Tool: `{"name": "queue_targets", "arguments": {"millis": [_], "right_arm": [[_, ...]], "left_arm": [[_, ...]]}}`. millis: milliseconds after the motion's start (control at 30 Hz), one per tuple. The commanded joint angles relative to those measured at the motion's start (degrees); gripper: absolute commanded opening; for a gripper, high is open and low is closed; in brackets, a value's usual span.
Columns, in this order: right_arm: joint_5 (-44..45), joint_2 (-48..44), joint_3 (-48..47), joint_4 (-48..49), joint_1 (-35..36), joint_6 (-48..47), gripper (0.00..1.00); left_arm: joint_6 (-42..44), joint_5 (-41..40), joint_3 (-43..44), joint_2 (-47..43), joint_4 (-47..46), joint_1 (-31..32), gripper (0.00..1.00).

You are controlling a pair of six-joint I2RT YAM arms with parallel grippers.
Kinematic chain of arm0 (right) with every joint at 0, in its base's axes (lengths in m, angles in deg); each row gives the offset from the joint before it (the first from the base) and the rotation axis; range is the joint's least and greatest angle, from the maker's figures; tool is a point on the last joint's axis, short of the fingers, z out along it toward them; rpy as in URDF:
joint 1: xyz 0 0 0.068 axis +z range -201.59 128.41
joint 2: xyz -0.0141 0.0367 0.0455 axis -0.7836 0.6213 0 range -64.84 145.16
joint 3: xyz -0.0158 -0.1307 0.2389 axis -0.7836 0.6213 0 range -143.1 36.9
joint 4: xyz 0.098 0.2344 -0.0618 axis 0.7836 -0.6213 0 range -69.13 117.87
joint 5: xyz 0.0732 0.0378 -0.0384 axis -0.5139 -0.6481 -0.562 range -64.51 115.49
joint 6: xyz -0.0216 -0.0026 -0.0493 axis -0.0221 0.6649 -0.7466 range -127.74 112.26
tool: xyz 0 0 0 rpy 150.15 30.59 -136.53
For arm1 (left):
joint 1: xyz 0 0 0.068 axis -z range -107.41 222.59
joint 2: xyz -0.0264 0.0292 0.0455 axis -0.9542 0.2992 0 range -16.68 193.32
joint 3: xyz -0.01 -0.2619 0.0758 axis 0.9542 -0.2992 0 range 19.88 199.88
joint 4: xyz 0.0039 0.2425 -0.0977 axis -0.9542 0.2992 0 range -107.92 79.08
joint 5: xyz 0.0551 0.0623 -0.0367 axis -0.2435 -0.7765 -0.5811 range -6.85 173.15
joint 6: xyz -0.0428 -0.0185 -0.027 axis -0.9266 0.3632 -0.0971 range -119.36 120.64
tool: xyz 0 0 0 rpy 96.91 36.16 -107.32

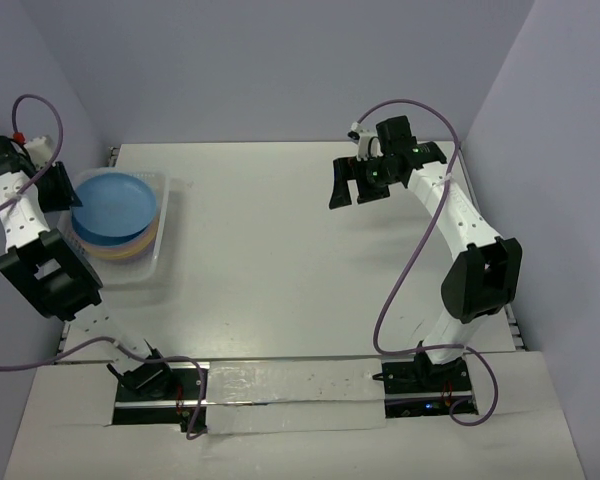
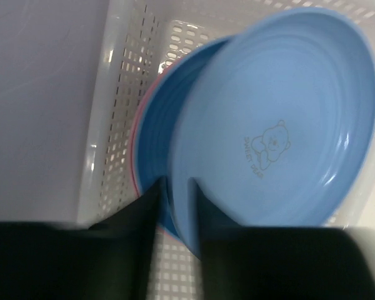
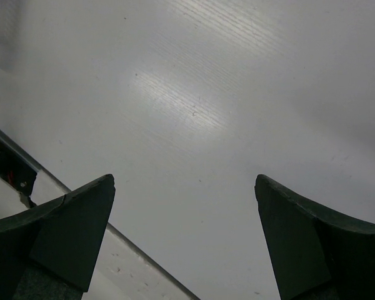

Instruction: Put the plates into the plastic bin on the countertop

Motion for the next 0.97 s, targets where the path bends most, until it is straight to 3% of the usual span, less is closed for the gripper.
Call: {"name": "queue_targets", "arguments": {"millis": [0,33,200,300,500,667,933], "right_arm": [[0.45,-2.15,0.7,2.13,-0.57,-1.01,1.0],[0.95,-2.65,0.88,2.17,-0.59,-1.01,1.0],[2.37,-5.03,1.76,3.97,-1.88,-0.33,1.0],[4.17,-6.23,1.94,5.36,-3.91,0.62,1.0],[13.51,-11.85,6.06,12.2,-11.79,4.27,1.0],[19.49,-20.79,13.55,18.13,-13.32,4.7,1.0],[21.81,-31.06,22.63,24.98,-13.23,4.16,1.0]], "left_arm": [[0.71,1.58,0.92,-0.38,-0.2,-0.11,0.75],[0.77,1.81,0.56,-1.93,-1.06,-0.05,0.99],[-0.53,4.96,2.39,-9.58,-3.89,0.77,0.99],[-2.26,4.04,1.79,-13.5,-4.99,4.6,0.99],[-8.69,-1.03,-10.74,-23.89,-13.15,26.8,0.99],[-14.6,0.55,-19.97,-26.85,-19.98,37.71,0.99],[-15.66,-4.64,-26.46,-30.74,-23.95,42.09,0.99]]}}
